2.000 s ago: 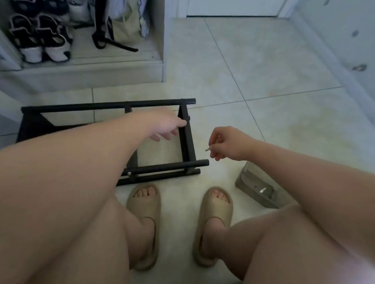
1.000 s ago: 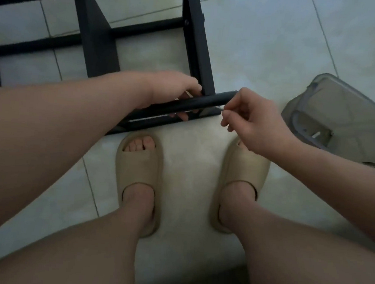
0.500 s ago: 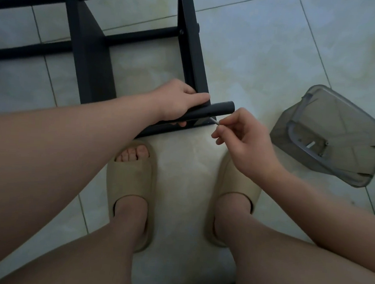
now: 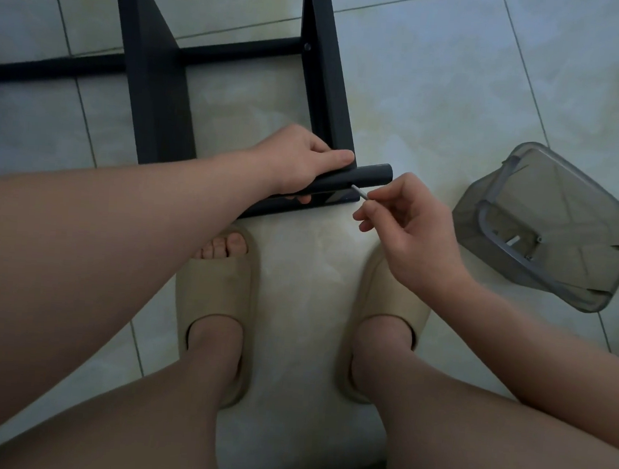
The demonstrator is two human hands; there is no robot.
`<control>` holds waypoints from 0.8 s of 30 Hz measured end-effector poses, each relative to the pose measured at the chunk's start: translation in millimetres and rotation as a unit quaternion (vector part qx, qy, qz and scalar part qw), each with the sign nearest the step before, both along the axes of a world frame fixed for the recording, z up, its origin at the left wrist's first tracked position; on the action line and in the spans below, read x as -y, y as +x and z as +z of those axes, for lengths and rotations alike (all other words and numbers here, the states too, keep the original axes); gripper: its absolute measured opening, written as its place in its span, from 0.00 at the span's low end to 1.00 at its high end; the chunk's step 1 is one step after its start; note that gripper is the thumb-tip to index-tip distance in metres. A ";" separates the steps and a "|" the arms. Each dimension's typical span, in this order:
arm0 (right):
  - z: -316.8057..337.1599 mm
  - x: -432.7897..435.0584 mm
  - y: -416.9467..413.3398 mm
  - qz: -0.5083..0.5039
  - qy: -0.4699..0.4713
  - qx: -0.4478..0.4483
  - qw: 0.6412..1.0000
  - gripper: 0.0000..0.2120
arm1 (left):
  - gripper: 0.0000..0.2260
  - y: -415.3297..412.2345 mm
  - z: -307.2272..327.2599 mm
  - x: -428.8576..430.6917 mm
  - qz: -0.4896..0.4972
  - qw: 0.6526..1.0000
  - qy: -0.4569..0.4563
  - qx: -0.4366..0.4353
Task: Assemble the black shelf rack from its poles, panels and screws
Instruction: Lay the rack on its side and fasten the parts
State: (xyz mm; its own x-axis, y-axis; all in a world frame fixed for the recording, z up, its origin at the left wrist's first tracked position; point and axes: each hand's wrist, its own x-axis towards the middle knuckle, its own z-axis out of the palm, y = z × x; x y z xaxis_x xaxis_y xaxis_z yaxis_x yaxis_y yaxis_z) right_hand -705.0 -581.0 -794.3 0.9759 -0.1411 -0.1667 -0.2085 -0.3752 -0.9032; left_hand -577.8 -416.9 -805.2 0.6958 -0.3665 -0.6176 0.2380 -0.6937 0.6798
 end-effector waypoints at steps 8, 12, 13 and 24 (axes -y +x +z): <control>-1.3 1.6 0.5 0.073 -0.101 0.036 0.992 0.02 | 0.18 -2.4 1.2 1.2 -0.003 1.000 -0.001 0.007; -3.1 -2.0 5.0 0.055 -0.092 0.000 0.994 0.02 | 0.19 -1.4 1.0 2.2 0.005 1.000 -0.008 0.003; -3.9 -3.4 5.9 0.042 -0.080 -0.015 0.996 0.03 | 0.19 -1.0 0.6 2.6 0.006 1.000 -0.012 0.001; -10.7 -21.6 26.8 -0.104 0.120 -0.112 0.981 0.10 | 0.20 0.2 -6.2 2.6 0.004 0.999 -0.030 0.018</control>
